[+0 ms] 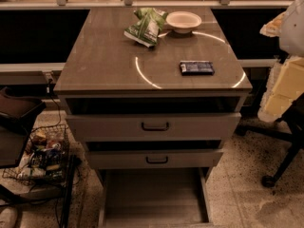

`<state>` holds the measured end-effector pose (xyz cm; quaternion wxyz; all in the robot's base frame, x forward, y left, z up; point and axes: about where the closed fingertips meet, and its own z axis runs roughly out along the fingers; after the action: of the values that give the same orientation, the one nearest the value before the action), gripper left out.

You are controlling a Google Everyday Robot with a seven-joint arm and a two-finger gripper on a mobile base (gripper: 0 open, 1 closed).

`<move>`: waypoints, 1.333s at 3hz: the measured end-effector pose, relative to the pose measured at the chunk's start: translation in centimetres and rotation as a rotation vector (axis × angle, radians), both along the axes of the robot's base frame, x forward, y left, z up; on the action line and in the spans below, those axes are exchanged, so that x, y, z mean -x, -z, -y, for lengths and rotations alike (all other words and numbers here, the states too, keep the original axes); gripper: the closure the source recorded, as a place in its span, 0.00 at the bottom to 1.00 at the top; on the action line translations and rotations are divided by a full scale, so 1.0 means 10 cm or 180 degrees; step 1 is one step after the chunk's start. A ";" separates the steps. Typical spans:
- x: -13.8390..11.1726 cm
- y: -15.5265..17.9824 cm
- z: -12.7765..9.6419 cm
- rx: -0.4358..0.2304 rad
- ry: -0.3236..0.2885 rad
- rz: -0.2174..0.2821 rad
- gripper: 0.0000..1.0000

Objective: Place green jalapeno chip bag into bottom drawer

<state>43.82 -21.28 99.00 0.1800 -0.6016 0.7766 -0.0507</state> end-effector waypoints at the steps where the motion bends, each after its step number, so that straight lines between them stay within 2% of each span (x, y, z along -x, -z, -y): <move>1: 0.00 0.00 0.00 0.0000 0.0000 0.0001 0.00; 2: -0.13 -0.03 0.01 -0.0105 0.0119 0.0132 0.00; 3: -0.60 -0.21 -0.03 -0.0446 0.0353 0.0507 0.00; 4: -1.23 -0.43 -0.05 -0.0865 0.0691 0.0824 0.00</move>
Offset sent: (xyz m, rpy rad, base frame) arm 0.0406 -0.0040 0.0060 0.0981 -0.1065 -0.1111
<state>56.10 -20.79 103.31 0.3511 -0.4731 0.8070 -0.0414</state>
